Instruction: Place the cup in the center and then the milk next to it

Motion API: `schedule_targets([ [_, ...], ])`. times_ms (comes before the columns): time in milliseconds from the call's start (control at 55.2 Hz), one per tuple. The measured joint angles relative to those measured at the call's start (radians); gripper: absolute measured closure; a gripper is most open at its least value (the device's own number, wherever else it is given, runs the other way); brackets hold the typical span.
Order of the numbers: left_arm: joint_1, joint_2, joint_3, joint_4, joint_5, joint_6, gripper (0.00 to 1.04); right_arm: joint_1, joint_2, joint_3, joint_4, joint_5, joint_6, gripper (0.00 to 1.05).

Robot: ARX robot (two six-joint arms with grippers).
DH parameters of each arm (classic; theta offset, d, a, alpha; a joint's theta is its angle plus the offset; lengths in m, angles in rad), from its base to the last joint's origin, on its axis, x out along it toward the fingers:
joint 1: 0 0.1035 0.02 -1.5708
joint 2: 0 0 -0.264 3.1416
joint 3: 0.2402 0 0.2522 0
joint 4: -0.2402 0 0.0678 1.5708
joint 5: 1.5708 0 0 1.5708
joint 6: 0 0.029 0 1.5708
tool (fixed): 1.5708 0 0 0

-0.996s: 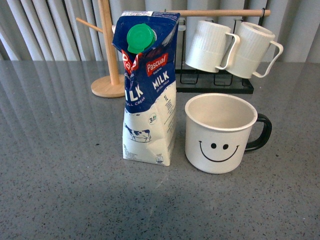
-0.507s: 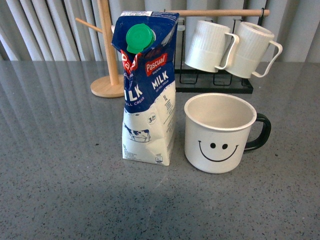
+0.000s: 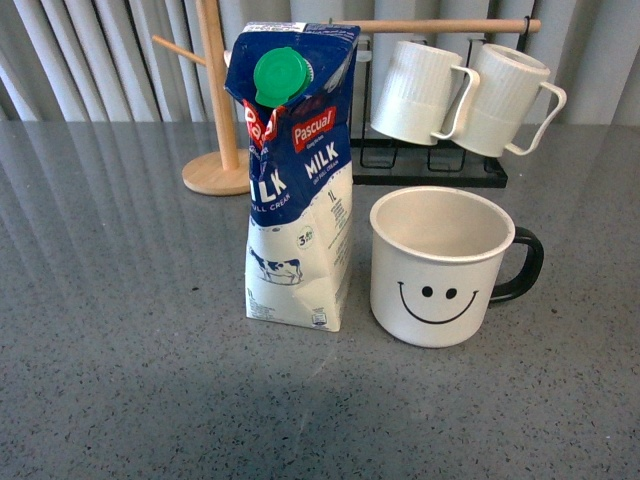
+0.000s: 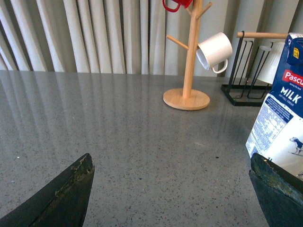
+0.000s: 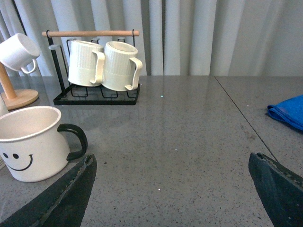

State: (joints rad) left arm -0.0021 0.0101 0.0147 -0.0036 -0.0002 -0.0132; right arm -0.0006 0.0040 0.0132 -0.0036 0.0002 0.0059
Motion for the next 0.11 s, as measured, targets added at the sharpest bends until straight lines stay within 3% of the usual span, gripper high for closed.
schedule_targets([
  [109,0.000,0.000,0.000,0.000,0.000,0.000,0.07,0.000,0.000,0.000,0.000,0.000,0.000,0.07],
])
